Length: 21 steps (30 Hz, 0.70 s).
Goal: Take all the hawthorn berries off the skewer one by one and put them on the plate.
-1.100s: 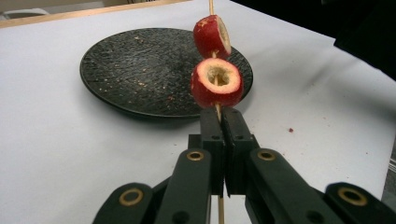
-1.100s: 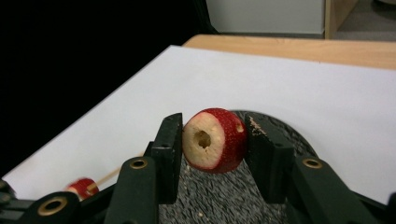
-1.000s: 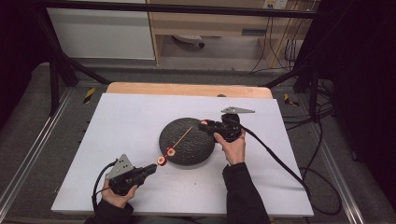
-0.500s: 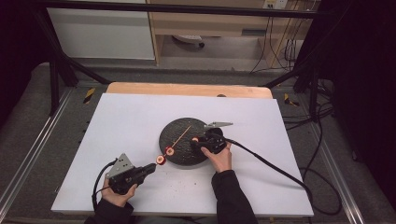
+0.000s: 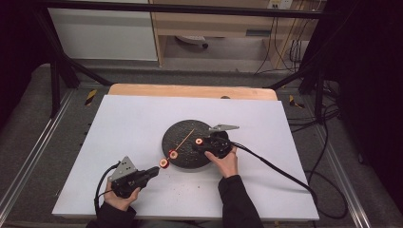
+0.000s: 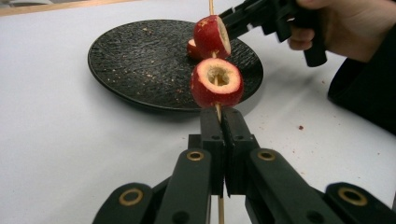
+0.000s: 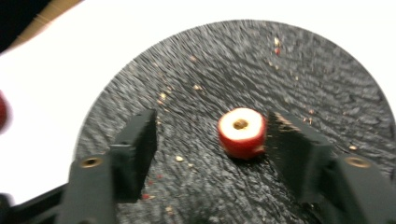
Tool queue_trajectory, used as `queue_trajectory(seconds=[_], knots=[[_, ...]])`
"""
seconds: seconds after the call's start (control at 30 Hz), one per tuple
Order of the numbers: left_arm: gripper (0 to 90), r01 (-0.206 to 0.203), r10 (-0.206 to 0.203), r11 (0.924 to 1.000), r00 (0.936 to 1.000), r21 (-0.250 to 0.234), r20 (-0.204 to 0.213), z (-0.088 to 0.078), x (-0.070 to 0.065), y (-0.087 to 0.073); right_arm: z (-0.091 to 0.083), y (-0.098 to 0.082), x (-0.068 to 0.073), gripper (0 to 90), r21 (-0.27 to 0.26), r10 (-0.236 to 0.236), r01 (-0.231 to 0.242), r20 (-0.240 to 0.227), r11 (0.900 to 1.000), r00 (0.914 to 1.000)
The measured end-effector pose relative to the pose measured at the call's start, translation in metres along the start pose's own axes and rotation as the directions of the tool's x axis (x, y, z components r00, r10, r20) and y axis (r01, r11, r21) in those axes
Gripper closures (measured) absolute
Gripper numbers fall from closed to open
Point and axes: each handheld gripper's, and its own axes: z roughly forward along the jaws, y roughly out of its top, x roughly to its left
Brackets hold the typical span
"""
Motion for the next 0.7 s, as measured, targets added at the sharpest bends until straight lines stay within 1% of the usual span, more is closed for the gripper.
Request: queue_trajectory(seconds=[0.07, 0.1, 0.13, 0.17, 0.23, 0.33, 0.37, 0.6, 0.67, 0.7], knots=[[88.3, 0.001, -0.001, 1.0000, 1.0000, 0.000, 0.002, 0.000, 0.000, 0.000, -0.007, 0.001, 0.003, 24.3, -0.014, -0.002, 0.002, -0.020, 1.000, 0.9998], [88.3, 0.000, 0.000, 1.0000, 1.0000, 0.000, 0.001, 0.000, 0.000, 0.000, -0.010, 0.001, 0.005, 23.0, -0.020, 0.001, -0.002, -0.032, 1.000, 0.9995], [88.3, 0.000, 0.000, 1.0000, 1.0000, 0.002, 0.002, 0.000, 0.000, 0.000, -0.016, 0.001, 0.009, 18.1, -0.037, -0.004, 0.002, -0.056, 0.999, 0.9984], [88.3, 0.000, 0.000, 1.0000, 1.0000, 0.003, 0.002, 0.000, -0.001, 0.000, -0.016, 0.001, 0.009, 18.1, -0.037, -0.004, 0.002, -0.056, 0.999, 0.9984], [88.3, -0.001, 0.001, 1.0000, 1.0000, 0.003, 0.002, 0.001, -0.001, 0.000, -0.020, 0.000, 0.014, 13.3, -0.053, -0.014, 0.010, -0.067, 0.999, 0.9977], [88.3, -0.003, 0.003, 1.0000, 1.0000, 0.003, 0.002, 0.001, -0.001, 0.000, -0.023, -0.002, 0.019, 10.9, -0.064, -0.009, 0.002, -0.098, 0.998, 0.9952], [88.2, -0.004, 0.004, 1.0000, 1.0000, 0.004, 0.002, 0.001, -0.001, 0.000, -0.023, -0.004, 0.023, 9.6, -0.075, -0.013, 0.005, -0.109, 0.997, 0.9940], [88.2, -0.004, 0.004, 1.0000, 1.0000, 0.004, 0.004, 0.003, -0.002, 0.000, -0.023, -0.009, 0.030, 7.4, -0.086, -0.011, 0.000, -0.127, 0.996, 0.9919], [88.2, -0.006, 0.006, 1.0000, 1.0000, 0.005, 0.005, 0.003, -0.003, 0.000, -0.022, -0.009, 0.035, 7.2, -0.082, -0.020, 0.009, -0.130, 0.997, 0.9913], [88.2, -0.008, 0.007, 1.0000, 1.0000, 0.006, 0.004, 0.003, -0.003, 0.000, -0.022, -0.009, 0.035, 7.2, -0.082, -0.020, 0.009, -0.130, 0.997, 0.9913]])
